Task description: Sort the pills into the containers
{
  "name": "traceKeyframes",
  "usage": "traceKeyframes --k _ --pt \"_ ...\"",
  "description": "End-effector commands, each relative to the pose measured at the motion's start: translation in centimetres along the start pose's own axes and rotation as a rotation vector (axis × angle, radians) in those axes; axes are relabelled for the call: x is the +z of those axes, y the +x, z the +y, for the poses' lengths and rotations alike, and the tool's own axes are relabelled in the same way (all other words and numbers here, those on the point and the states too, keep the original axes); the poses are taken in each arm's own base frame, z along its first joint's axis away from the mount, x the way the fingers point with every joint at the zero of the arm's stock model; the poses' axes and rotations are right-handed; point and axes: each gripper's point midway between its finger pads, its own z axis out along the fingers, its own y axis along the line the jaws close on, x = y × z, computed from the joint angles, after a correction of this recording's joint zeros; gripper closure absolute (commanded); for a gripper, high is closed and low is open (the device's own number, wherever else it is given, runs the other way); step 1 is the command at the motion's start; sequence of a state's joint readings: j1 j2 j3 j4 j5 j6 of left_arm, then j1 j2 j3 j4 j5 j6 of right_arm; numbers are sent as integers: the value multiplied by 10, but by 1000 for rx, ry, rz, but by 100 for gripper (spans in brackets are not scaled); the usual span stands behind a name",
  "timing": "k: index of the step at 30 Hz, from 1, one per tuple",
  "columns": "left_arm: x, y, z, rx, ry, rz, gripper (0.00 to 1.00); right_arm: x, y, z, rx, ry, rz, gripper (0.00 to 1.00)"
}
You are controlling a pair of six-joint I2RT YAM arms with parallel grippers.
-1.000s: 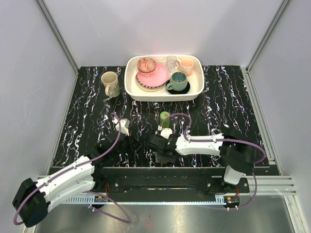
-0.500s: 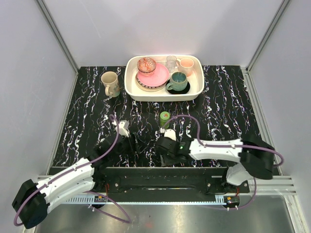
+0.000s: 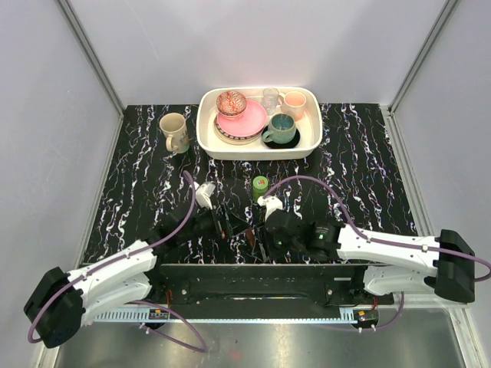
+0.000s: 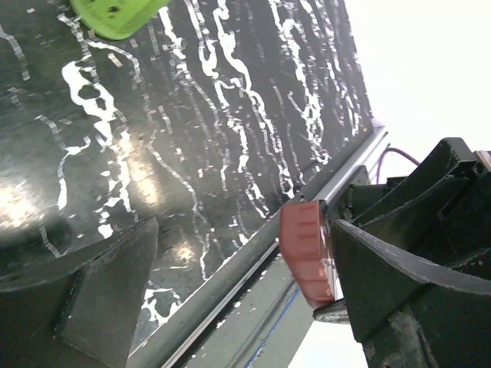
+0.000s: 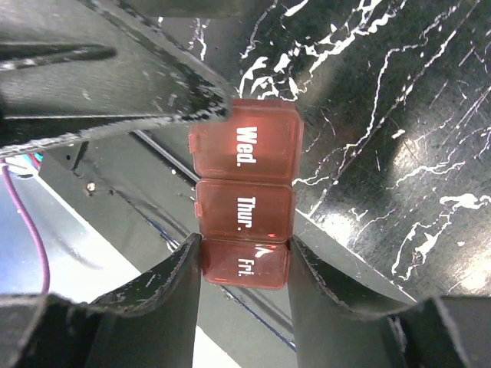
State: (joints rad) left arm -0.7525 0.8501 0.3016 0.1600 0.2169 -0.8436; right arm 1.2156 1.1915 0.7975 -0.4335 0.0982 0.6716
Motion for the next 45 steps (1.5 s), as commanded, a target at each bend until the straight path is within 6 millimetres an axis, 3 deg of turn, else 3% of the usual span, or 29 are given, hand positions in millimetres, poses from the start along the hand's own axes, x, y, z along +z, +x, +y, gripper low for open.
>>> traceKeyframes --k 1,9,13,17,23,26,30,31,33,45 --pt "2 -21 -57 29 206 -8 1 -14 -14 13 -41 -77 -72 84" --pt "6 -17 -73 27 254 12 5 -20 -22 14 -35 -82 -112 85" --pt "10 -10 -75 30 259 39 16 -25 -27 15 -33 -86 -137 85" --pt "12 -4 -77 31 264 58 35 -31 -33 14 -32 -86 -168 88" --pt "12 -2 -79 30 269 58 46 -32 -32 15 -35 -93 -167 89" --pt "12 -4 -82 23 282 51 56 -31 -31 16 -38 -99 -160 90" --pt "10 -4 -88 0 319 47 79 -33 -31 16 -32 -103 -167 90" --pt "9 -3 -89 -7 329 53 91 -35 -31 17 -28 -107 -171 91" --pt "10 -3 -90 -9 336 53 100 -38 -35 18 -23 -115 -186 92" --pt "5 -4 -98 -1 366 49 100 -62 -40 30 56 -241 -270 92"
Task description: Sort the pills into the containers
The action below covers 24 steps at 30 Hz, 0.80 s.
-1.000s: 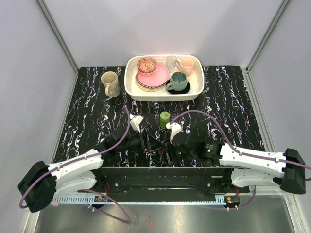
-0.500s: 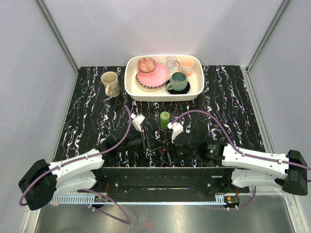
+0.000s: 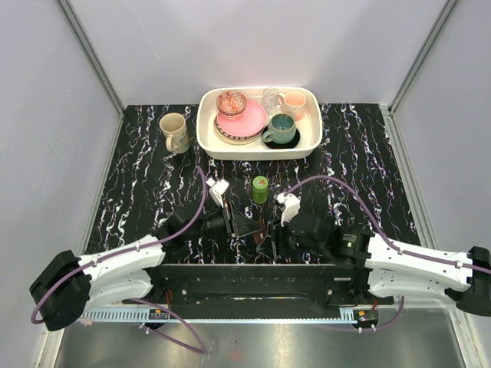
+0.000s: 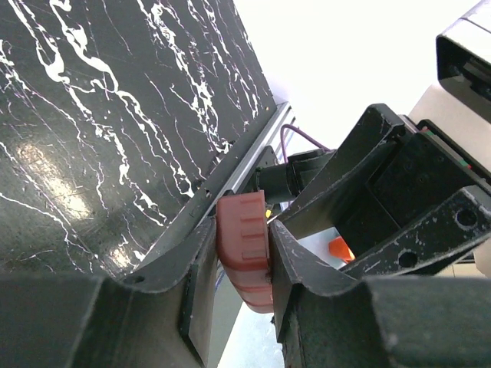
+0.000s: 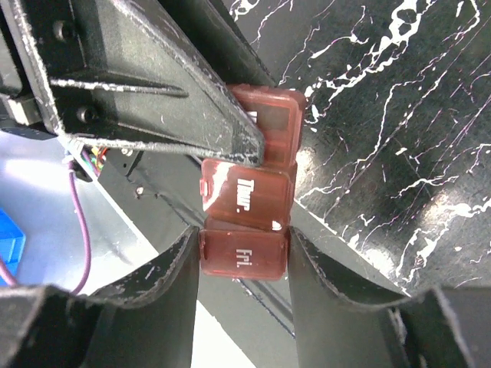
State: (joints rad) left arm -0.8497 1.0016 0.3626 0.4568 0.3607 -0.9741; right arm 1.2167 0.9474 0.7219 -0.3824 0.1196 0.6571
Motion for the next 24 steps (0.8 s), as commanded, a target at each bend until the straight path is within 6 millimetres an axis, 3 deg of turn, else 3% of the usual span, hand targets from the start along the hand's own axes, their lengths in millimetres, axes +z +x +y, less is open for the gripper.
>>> traceKeyframes --k 1,11,14,15,19,24 --pt "-2 -6 -19 49 73 -14 100 -14 -21 23 63 -118 -101 92" --pt "-5 -8 -28 45 116 -27 100 -24 -22 23 130 -161 -152 87" --pt "-7 -9 -32 47 129 -32 100 -26 -24 18 156 -147 -175 74" --pt "-7 -10 -33 47 131 -34 100 -26 -23 15 169 -138 -179 65" --pt "-9 -11 -37 51 144 -40 100 -32 -28 -5 213 -55 -236 50" --pt "-10 -12 -39 51 150 -42 100 -40 -22 -38 263 88 -264 48"
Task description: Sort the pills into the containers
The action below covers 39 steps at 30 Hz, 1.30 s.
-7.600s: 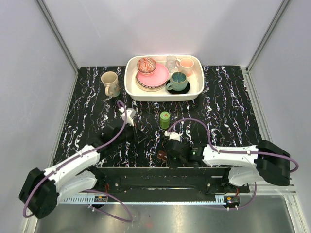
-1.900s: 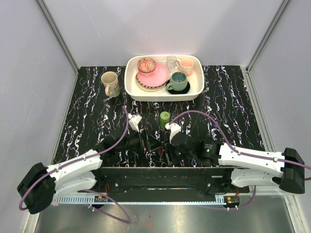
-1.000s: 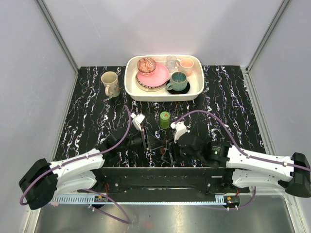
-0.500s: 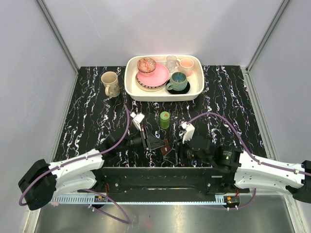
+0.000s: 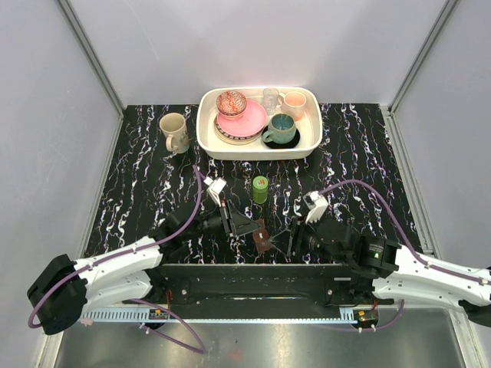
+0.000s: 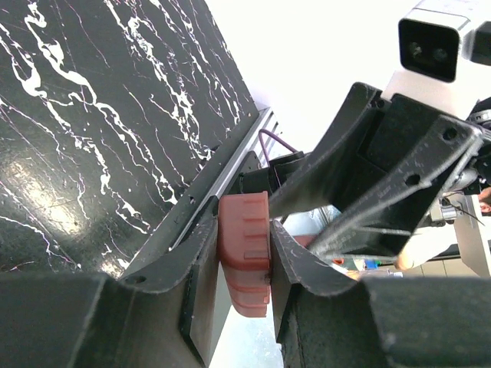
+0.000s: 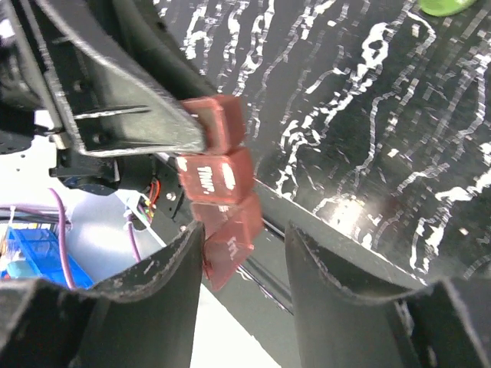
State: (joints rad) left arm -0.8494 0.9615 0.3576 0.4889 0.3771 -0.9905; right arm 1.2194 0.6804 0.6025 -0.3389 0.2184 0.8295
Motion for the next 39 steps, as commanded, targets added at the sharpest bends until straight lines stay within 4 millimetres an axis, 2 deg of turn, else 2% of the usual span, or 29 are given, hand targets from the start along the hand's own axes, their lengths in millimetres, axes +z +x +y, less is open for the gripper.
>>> traceKeyframes --k 1,5,9,12,17,20,25,26,28,29,30,31,32,39 --pt "-3 -7 -22 41 89 -19 100 -9 -11 -41 46 184 -96 48" --pt "-4 -7 -24 41 96 -22 100 -15 -9 -57 78 236 -121 48" --pt "-4 -8 -26 40 105 -24 100 -10 -2 -67 91 281 -106 48" --pt "-3 -8 -27 39 108 -20 100 -4 5 -72 87 316 -80 48" --pt "-1 -6 -22 47 104 -20 100 -1 4 -70 61 332 -69 49" --pt "3 3 -6 70 81 3 98 -9 -8 -67 71 322 -116 49" --pt "11 18 31 151 -1 47 96 -35 -35 -82 95 394 -250 49" --pt "15 24 43 177 -24 84 96 -37 -38 -83 88 401 -257 49" --pt "25 21 39 218 -10 110 96 -39 -43 -82 78 414 -267 49" --pt "31 27 48 242 -19 153 96 -39 -43 -81 71 417 -264 49" --pt "36 26 48 254 -12 167 96 -37 -43 -80 65 424 -256 48" --pt "44 19 42 277 5 166 96 -36 -43 -80 60 425 -249 48" --pt "50 25 52 293 -3 203 96 -35 -41 -80 58 430 -242 48" --pt "89 23 63 419 45 295 91 -37 -37 -80 81 406 -234 47"
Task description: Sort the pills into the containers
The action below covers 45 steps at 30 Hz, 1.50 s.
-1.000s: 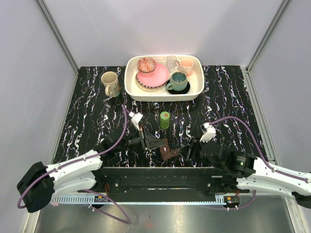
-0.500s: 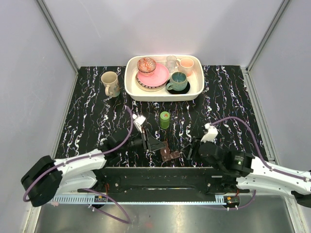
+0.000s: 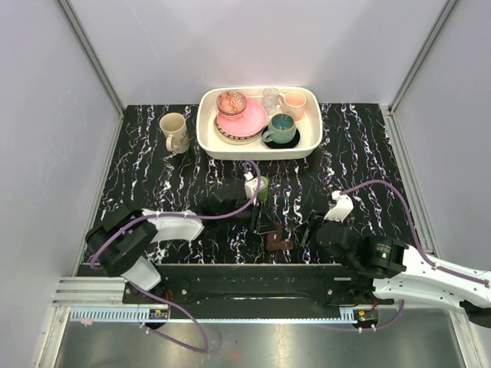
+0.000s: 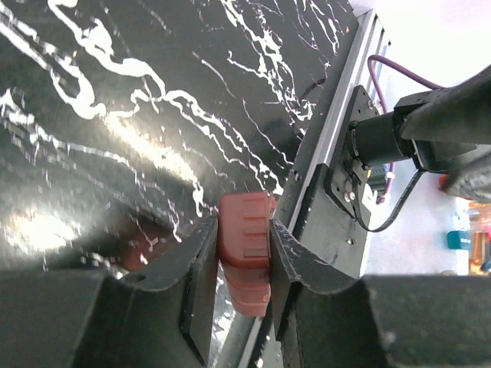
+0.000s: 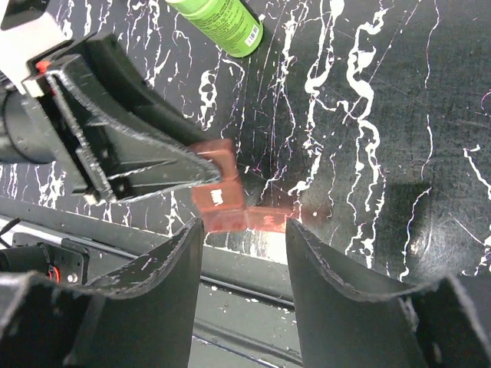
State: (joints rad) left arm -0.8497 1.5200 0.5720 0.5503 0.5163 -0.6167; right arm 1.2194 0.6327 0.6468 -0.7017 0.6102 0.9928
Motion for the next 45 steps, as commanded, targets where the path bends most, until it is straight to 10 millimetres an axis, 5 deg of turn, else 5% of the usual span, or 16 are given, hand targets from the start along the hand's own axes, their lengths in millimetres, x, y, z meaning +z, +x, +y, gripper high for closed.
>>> traceKeyframes --k 1,9,15,20,28,31,45 --pt "19 -22 -13 204 107 2 90 -8 -14 2 44 -22 -46 47" --pt "53 -35 24 347 9 124 87 -13 -16 1 45 -38 -51 45" --pt "61 -62 41 355 19 121 81 -13 -17 4 45 -43 -47 42" --pt "67 -65 59 334 16 174 75 -16 -21 4 44 -53 -57 36" --pt "69 -74 59 336 17 170 55 -17 -23 2 40 -58 -70 34" --pt "66 -77 55 338 21 168 40 -18 -23 2 42 -62 -73 33" --pt "38 -96 28 365 -15 107 25 -23 -36 -1 25 -49 -118 31"
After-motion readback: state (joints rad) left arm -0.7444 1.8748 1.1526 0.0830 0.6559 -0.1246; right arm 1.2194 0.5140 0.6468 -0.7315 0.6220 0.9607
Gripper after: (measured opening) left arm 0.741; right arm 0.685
